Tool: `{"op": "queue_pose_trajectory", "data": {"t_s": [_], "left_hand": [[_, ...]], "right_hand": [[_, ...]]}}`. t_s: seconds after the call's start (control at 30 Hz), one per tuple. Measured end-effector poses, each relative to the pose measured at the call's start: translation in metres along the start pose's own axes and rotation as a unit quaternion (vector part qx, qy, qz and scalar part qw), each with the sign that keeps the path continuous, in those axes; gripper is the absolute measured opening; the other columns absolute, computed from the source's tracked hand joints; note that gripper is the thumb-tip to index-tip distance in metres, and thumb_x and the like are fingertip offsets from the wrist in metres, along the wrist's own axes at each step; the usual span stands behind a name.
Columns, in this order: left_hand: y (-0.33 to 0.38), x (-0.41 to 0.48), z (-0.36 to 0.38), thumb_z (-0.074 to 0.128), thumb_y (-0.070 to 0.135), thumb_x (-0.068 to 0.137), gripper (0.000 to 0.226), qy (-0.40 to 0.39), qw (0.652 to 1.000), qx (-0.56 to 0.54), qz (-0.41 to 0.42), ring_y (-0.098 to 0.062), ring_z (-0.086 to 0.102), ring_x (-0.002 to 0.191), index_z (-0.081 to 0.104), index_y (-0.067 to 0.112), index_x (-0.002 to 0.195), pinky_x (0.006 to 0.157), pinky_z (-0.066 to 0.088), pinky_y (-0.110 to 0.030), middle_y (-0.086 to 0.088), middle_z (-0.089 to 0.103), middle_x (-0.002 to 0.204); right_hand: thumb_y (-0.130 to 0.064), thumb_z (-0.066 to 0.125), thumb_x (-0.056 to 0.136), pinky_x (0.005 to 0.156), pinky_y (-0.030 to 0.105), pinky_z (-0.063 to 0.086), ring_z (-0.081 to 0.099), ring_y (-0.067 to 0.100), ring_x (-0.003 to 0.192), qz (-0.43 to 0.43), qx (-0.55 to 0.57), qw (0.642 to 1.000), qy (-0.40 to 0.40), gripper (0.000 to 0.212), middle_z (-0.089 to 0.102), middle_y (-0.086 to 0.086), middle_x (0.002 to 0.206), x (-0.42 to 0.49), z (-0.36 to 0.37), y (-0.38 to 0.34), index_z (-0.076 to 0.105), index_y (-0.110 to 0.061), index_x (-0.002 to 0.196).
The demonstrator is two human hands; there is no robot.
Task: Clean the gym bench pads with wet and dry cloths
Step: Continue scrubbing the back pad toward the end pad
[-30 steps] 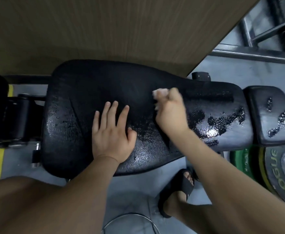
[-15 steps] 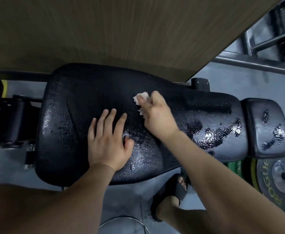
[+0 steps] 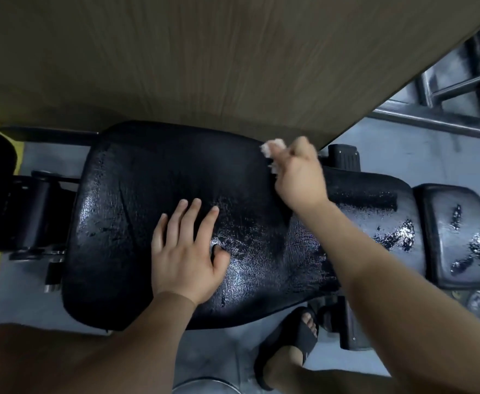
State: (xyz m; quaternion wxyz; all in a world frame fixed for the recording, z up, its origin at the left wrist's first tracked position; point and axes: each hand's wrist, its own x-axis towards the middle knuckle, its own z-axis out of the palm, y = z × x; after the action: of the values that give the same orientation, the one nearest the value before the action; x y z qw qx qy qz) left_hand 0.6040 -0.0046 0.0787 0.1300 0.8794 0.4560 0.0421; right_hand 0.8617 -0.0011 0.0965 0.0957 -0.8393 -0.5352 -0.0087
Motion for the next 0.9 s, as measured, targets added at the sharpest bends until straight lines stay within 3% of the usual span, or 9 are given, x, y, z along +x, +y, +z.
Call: {"op": "queue_pose_trajectory", "data": {"t_s": [0.1, 0.27, 0.37, 0.47, 0.6, 0.67, 0.77, 0.83, 0.9], "left_hand": [[0.000, 0.000, 0.000, 0.049, 0.041, 0.079, 0.071, -0.008, 1.000, 0.003, -0.001, -0.025, 0.024, 0.153, 0.048, 0.027, 0.149, 0.125, 0.014, -0.050, -0.006, 0.038, 0.160], [0.001, 0.000, -0.001, 0.049, 0.041, 0.079, 0.070, -0.005, 1.000, 0.000, -0.002, -0.026, 0.025, 0.153, 0.049, 0.026, 0.148, 0.124, 0.015, -0.051, -0.007, 0.039, 0.159], [0.002, 0.000, 0.000, 0.051, 0.041, 0.079, 0.071, -0.006, 1.000, 0.003, -0.002, -0.025, 0.025, 0.152, 0.049, 0.027, 0.148, 0.124, 0.014, -0.051, -0.006, 0.039, 0.159], [0.002, 0.000, -0.001, 0.052, 0.041, 0.077, 0.071, -0.004, 1.000, 0.004, -0.006, -0.025, 0.026, 0.152, 0.050, 0.028, 0.147, 0.125, 0.014, -0.050, -0.005, 0.040, 0.159], [0.003, 0.000, 0.000, 0.051, 0.041, 0.078, 0.070, 0.003, 1.000, 0.002, -0.009, -0.025, 0.027, 0.152, 0.050, 0.028, 0.146, 0.124, 0.016, -0.050, -0.005, 0.041, 0.158], [0.002, 0.000, 0.001, 0.051, 0.041, 0.078, 0.070, 0.008, 1.000, 0.001, -0.007, -0.025, 0.027, 0.151, 0.051, 0.027, 0.146, 0.124, 0.016, -0.050, -0.005, 0.041, 0.157], [0.002, 0.000, 0.002, 0.053, 0.040, 0.077, 0.070, 0.009, 1.000, 0.006, -0.005, -0.025, 0.027, 0.151, 0.050, 0.028, 0.147, 0.124, 0.016, -0.050, -0.005, 0.041, 0.158], [0.001, 0.000, 0.003, 0.052, 0.041, 0.077, 0.071, 0.009, 1.000, 0.006, -0.006, -0.025, 0.027, 0.152, 0.049, 0.028, 0.147, 0.124, 0.016, -0.050, -0.005, 0.040, 0.158], [0.002, 0.000, 0.003, 0.051, 0.043, 0.078, 0.071, 0.011, 1.000, 0.006, -0.005, -0.026, 0.027, 0.152, 0.049, 0.028, 0.147, 0.124, 0.015, -0.050, -0.005, 0.040, 0.158]], "right_hand": [[0.001, 0.058, 0.078, 0.077, 0.042, 0.053, 0.054, 0.040, 0.092, 0.056, 0.007, 0.998, 0.008, 0.045, 0.054, 0.018, 0.105, 0.010, 0.001, -0.012, 0.070, -0.011, 0.120], [0.000, 0.055, 0.086, 0.079, 0.036, 0.049, 0.056, 0.037, 0.091, -0.025, 0.140, 0.989, -0.045, 0.043, 0.056, 0.015, 0.103, 0.021, 0.004, -0.041, 0.071, -0.011, 0.125], [-0.014, 0.068, 0.095, 0.088, 0.026, 0.048, 0.061, 0.022, 0.093, 0.044, 0.211, 0.975, -0.062, 0.028, 0.060, 0.008, 0.102, 0.019, -0.013, -0.030, 0.073, -0.012, 0.123], [-0.026, 0.070, 0.095, 0.079, 0.020, 0.040, 0.058, 0.010, 0.090, 0.078, 0.240, 0.966, -0.060, 0.022, 0.065, -0.001, 0.096, 0.012, -0.023, -0.019, 0.078, -0.013, 0.111], [-0.026, 0.068, 0.096, 0.072, 0.029, 0.043, 0.057, 0.017, 0.083, 0.099, 0.194, 0.976, -0.014, 0.017, 0.063, 0.004, 0.094, 0.006, -0.027, -0.012, 0.074, -0.011, 0.100], [-0.028, 0.070, 0.093, 0.078, 0.026, 0.044, 0.059, 0.019, 0.086, 0.063, 0.191, 0.979, -0.029, 0.019, 0.065, 0.008, 0.094, 0.005, -0.026, -0.019, 0.074, -0.009, 0.095], [-0.018, 0.060, 0.098, 0.083, 0.020, 0.038, 0.063, 0.023, 0.097, 0.010, 0.200, 0.977, -0.067, 0.023, 0.071, 0.011, 0.090, 0.002, -0.025, -0.027, 0.075, -0.005, 0.087], [-0.013, 0.058, 0.098, 0.087, 0.021, 0.041, 0.063, 0.027, 0.096, 0.012, 0.194, 0.980, -0.043, 0.020, 0.068, 0.014, 0.095, 0.002, -0.022, -0.021, 0.076, -0.004, 0.101], [-0.016, 0.058, 0.095, 0.086, 0.032, 0.051, 0.062, 0.032, 0.088, -0.029, 0.159, 0.985, -0.054, 0.025, 0.059, 0.015, 0.101, -0.002, -0.013, -0.019, 0.072, -0.004, 0.112]]}}
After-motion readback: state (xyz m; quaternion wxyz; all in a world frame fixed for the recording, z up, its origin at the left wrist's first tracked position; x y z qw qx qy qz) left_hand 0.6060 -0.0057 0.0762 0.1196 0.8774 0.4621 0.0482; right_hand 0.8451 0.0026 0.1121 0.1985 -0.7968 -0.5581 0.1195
